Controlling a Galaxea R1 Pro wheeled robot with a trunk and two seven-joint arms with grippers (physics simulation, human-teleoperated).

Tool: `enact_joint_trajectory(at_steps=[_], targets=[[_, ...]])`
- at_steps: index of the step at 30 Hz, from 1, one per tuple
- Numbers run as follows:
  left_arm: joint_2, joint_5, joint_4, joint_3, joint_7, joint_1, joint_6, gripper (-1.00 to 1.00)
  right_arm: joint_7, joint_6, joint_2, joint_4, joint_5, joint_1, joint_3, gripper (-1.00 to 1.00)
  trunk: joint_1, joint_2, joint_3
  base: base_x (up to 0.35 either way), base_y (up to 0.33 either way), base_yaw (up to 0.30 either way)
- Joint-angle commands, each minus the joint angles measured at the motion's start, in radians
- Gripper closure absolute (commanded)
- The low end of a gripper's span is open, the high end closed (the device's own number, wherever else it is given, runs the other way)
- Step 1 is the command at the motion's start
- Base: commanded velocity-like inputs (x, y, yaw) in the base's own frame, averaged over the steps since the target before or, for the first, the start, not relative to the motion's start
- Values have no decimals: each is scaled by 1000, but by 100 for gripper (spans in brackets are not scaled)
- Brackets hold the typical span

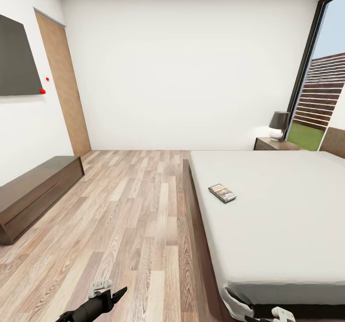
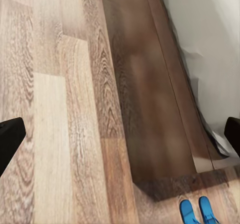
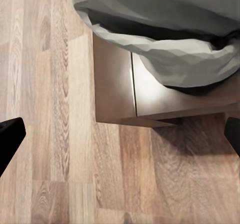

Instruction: In the bedroom, move the book from the bed onto either nightstand, and place the two sandals side by side next to the bed.

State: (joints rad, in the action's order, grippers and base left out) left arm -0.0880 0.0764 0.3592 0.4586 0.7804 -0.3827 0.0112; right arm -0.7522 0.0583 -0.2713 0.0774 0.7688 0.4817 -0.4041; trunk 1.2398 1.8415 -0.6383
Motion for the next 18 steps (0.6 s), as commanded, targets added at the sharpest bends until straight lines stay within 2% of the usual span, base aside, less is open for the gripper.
enact_joint_trajectory(at_steps=[1, 7, 18], targets=[[1, 8, 0, 8, 6, -1, 1, -100, -5, 6, 0, 4, 6, 2, -8, -100, 0, 1, -1, 0, 0, 0], [1, 8, 0, 8, 5, -1, 2, -100, -6, 6, 1, 4, 6, 2, -9, -100, 0, 1, -1, 0, 0, 99], [1, 8, 0, 8, 5, -1, 2, -100, -4, 6, 3, 4, 5, 2, -9, -100, 0, 1, -1, 0, 0, 275]])
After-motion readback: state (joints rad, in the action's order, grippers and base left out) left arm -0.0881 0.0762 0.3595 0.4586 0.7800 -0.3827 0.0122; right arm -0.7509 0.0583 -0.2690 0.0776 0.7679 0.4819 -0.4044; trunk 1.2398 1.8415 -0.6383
